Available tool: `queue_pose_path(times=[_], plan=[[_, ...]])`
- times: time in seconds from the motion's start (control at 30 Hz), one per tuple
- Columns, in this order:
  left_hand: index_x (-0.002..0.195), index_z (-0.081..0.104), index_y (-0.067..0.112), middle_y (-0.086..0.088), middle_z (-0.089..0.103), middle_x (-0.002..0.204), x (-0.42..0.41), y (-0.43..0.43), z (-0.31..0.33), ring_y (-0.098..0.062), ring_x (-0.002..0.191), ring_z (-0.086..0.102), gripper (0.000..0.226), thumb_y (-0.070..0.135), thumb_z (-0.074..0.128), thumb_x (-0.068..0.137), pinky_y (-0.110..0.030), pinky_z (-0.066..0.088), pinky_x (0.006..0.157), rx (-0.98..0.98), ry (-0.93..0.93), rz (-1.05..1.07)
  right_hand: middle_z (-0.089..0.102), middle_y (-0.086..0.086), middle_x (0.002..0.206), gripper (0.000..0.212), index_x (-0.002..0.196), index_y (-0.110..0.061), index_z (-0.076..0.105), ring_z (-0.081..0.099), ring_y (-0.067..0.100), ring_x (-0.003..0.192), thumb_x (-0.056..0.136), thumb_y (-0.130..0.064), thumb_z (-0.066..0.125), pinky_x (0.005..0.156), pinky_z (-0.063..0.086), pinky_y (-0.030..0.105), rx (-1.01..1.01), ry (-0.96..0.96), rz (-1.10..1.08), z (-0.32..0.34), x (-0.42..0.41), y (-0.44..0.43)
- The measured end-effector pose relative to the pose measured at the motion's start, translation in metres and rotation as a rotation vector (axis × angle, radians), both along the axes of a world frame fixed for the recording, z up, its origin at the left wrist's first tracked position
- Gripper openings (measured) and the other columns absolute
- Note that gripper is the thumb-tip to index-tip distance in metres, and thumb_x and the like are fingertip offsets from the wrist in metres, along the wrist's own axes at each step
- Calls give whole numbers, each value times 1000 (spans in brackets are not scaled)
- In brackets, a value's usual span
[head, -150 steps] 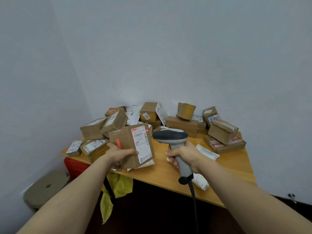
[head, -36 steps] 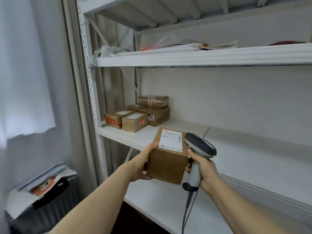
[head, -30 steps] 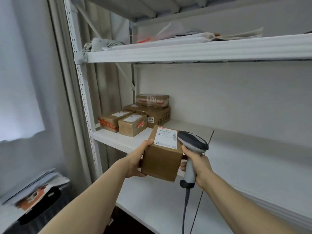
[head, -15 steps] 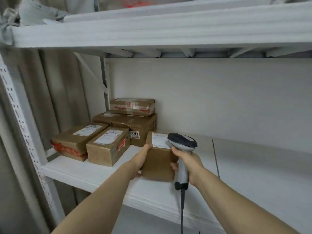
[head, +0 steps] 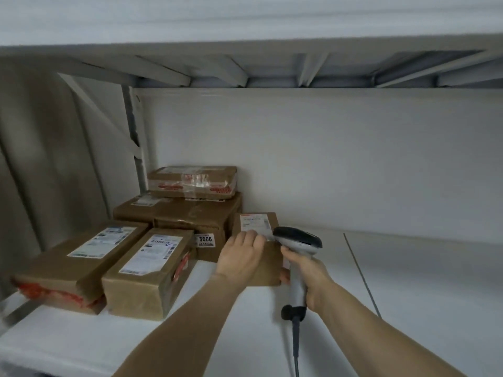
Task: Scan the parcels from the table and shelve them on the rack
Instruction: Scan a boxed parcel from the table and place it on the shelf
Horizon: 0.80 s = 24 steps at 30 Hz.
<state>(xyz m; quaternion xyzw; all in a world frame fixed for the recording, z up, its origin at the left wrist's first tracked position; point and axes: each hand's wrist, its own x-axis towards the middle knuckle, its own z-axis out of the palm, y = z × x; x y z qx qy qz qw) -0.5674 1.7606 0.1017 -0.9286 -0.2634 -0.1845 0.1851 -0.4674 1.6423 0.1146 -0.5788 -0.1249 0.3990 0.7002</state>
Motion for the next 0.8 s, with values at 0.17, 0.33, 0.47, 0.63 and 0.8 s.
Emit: queue_pose_path(times=[0.17, 0.33, 0.47, 0.63, 0.8], plan=[[133, 48, 10, -16, 43, 136, 25, 17, -1, -34, 123, 45, 43, 22, 53, 92, -43, 38, 101, -2, 106, 36, 66, 13, 74, 26, 97, -2, 65, 62, 25, 61, 79, -15, 77, 62, 57, 36, 6, 19, -31, 0, 10, 6], [152, 20, 16, -12, 10, 158, 49, 39, -8, -30, 143, 14, 69, 17, 50, 90, -42, 24, 113, -129, 184, 99, 65, 18, 80, 24, 96, 0, 62, 65, 27, 60, 80, -12, 76, 57, 58, 34, -12, 46, -12, -3, 17, 7], [153, 2, 15, -9, 14, 155, 63, 52, -3, -28, 132, 34, 78, 14, 49, 91, -38, 41, 101, -404, 128, 203, 63, 21, 87, 25, 98, 1, 61, 68, 25, 59, 81, -11, 75, 53, 57, 30, -16, 59, -26, -3, 22, 6], [153, 2, 17, -10, -5, 158, 71, 71, -7, -28, 136, 30, 80, 12, 51, 90, -38, 46, 97, -459, 170, 273, 66, 20, 87, 26, 102, 0, 61, 67, 26, 64, 82, -12, 74, 57, 58, 31, -21, 85, -51, -3, 30, -4], [151, 15, 16, -21, -5, 154, 86, 53, -12, -32, 137, 17, 69, 23, 48, 91, -34, 45, 87, -345, 47, 377, 69, 22, 90, 25, 102, -3, 61, 69, 27, 67, 84, -15, 73, 66, 59, 35, -21, 94, -83, 1, 41, -25]])
